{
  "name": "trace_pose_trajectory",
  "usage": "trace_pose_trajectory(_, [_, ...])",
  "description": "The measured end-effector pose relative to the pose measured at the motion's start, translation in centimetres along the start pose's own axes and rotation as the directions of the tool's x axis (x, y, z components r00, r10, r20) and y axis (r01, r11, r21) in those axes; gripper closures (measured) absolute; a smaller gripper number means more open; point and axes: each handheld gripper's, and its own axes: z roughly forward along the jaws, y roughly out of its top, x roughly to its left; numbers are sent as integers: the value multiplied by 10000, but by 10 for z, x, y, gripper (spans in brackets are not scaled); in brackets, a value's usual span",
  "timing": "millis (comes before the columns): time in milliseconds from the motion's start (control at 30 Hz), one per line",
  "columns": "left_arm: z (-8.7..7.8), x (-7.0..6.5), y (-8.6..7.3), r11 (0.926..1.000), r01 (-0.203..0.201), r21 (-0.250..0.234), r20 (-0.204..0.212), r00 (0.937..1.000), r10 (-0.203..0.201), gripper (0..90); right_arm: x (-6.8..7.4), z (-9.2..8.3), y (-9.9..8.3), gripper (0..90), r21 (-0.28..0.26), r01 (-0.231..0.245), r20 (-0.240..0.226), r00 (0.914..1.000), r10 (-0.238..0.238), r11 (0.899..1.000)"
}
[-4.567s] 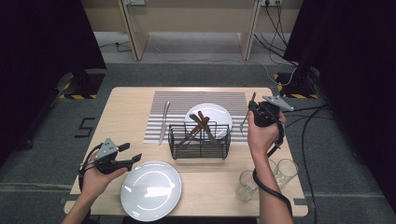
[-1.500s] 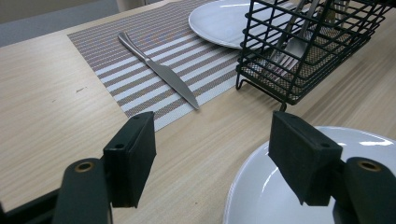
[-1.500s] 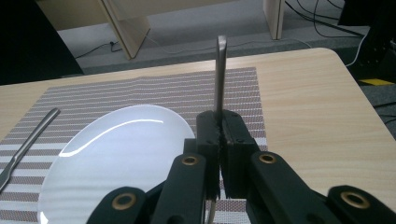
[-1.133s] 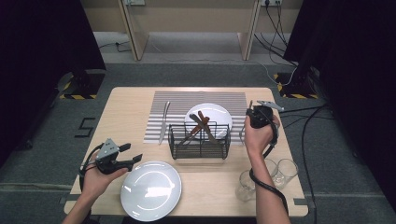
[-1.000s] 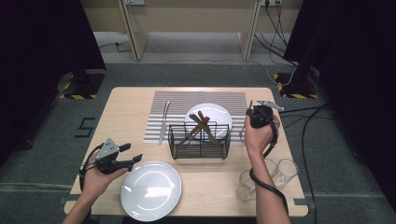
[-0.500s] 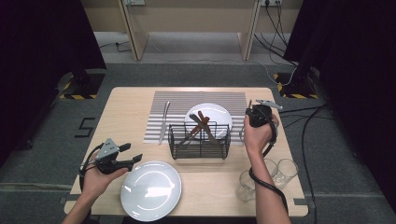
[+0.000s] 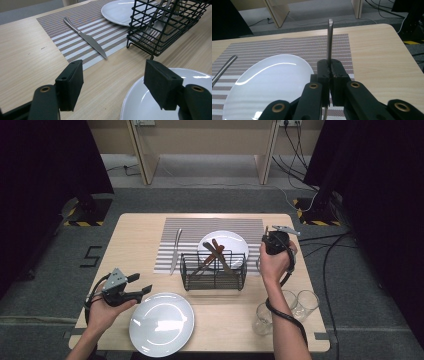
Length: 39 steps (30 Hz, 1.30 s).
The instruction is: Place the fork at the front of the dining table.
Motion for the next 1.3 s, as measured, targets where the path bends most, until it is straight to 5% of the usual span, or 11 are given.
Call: trace_pose_trajectory(1300, [-1, 0, 0, 10000, 34, -34, -23, 10000, -34, 318, -1, 14, 5, 873, 248, -155, 84, 9998, 153, 9996])
